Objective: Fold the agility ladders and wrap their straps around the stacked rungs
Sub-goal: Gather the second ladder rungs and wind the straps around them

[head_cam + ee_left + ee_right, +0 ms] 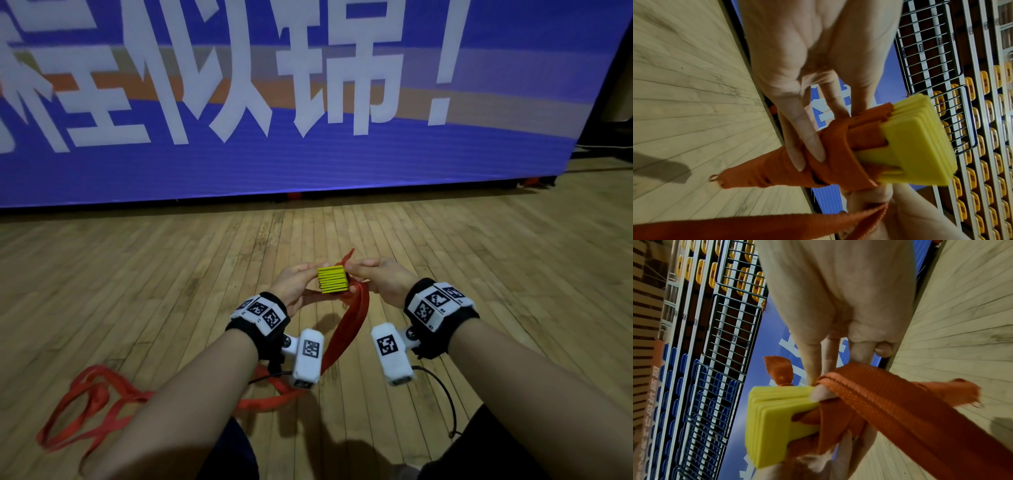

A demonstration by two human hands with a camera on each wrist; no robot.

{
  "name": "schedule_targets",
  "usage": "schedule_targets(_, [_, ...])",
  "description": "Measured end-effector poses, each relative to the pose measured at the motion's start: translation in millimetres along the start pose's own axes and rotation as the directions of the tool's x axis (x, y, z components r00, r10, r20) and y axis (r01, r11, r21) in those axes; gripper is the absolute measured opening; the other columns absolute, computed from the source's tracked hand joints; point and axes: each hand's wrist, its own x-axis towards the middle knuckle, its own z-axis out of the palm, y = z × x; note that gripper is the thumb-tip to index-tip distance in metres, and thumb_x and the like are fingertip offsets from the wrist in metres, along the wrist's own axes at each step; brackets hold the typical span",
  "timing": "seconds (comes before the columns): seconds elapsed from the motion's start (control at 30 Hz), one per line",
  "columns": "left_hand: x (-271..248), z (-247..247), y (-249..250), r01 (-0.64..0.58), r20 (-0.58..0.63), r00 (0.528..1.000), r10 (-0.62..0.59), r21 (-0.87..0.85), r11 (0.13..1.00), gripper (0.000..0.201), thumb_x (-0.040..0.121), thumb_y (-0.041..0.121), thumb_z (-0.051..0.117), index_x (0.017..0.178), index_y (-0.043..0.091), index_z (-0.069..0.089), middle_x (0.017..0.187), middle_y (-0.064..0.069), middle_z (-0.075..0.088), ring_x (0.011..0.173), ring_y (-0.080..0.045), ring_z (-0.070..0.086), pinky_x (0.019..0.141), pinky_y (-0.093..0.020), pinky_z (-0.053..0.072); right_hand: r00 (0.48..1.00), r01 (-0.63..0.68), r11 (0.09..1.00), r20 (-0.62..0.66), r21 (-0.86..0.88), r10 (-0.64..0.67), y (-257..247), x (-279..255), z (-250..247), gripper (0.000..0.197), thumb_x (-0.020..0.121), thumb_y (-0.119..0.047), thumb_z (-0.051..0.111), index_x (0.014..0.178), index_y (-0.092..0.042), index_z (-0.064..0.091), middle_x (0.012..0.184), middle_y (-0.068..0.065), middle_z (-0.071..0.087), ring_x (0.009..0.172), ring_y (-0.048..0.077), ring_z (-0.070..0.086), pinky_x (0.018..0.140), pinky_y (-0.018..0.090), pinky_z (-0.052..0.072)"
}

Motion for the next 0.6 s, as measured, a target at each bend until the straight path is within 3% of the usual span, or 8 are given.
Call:
schedule_targets(0.13, [-1,2,-4,0.028,0.038,0.999,-0.028,-0.002,1.000,0.034,0.096,0.010,0.051,0.121,-0.013,0.055,0.124,-0.026,0.058,0.103,-0.044,0.062,0.072,-0.048,0.058,0.999,-0.015,1.000,-0.044,-0.025,0.014,4,4,-3,0.014,0.093,-0.008,0.056,0.099,0.000,0.066,0.075,0.010,0.063,0.044,0.006,0.058,0.056,0.014,0.050])
schedule_targets(0.27, [-1,0,-4,0.027,0.080,0.996,-0.028,0.005,1.000,0.035,0.098,0.021,0.050,0.121,-0.005,0.057,0.126,-0.022,0.058,0.106,-0.036,0.064,0.072,-0.047,0.059,0.993,-0.061,0.996,-0.105,-0.070,0.054,8,9,-6,0.028,0.094,-0.019,0.055,0.112,0.000,0.065,0.056,0.002,0.058,0.056,0.011,0.054,0.079,0.023,0.040])
schedule_targets(0.33, [-3,-2,-4,0.028,0.108,0.994,-0.029,0.015,1.000,0.039,0.095,0.033,0.052,0.119,0.003,0.060,0.126,-0.020,0.058,0.107,-0.033,0.064,0.073,-0.046,0.059,0.989,-0.084,0.995,-0.128,-0.054,0.076,9,12,-6,0.029,0.094,-0.023,0.054,0.111,-0.002,0.065,0.049,-0.001,0.056,0.061,0.014,0.051,0.079,0.026,0.036])
schedule_targets(0.47, [-4,-4,-4,0.020,0.168,0.985,-0.030,0.058,0.998,0.063,0.082,0.054,0.056,0.126,0.009,0.060,0.122,-0.016,0.062,0.106,-0.024,0.066,0.077,-0.043,0.057,0.979,-0.116,0.993,-0.173,-0.029,0.109,10,14,-5,0.028,0.092,-0.025,0.057,0.108,-0.003,0.066,0.062,0.007,0.057,0.057,0.016,0.054,0.071,0.023,0.037])
schedule_targets(0.6, [-6,-2,-3,0.026,0.179,0.983,-0.037,0.067,0.997,0.058,0.078,0.053,0.058,0.119,0.012,0.062,0.118,-0.015,0.062,0.108,-0.022,0.064,0.076,-0.041,0.058,0.975,-0.125,0.992,-0.189,-0.023,0.119,13,17,-7,0.024,0.092,-0.021,0.057,0.105,-0.005,0.068,0.076,0.014,0.060,0.060,0.017,0.055,0.073,0.025,0.039])
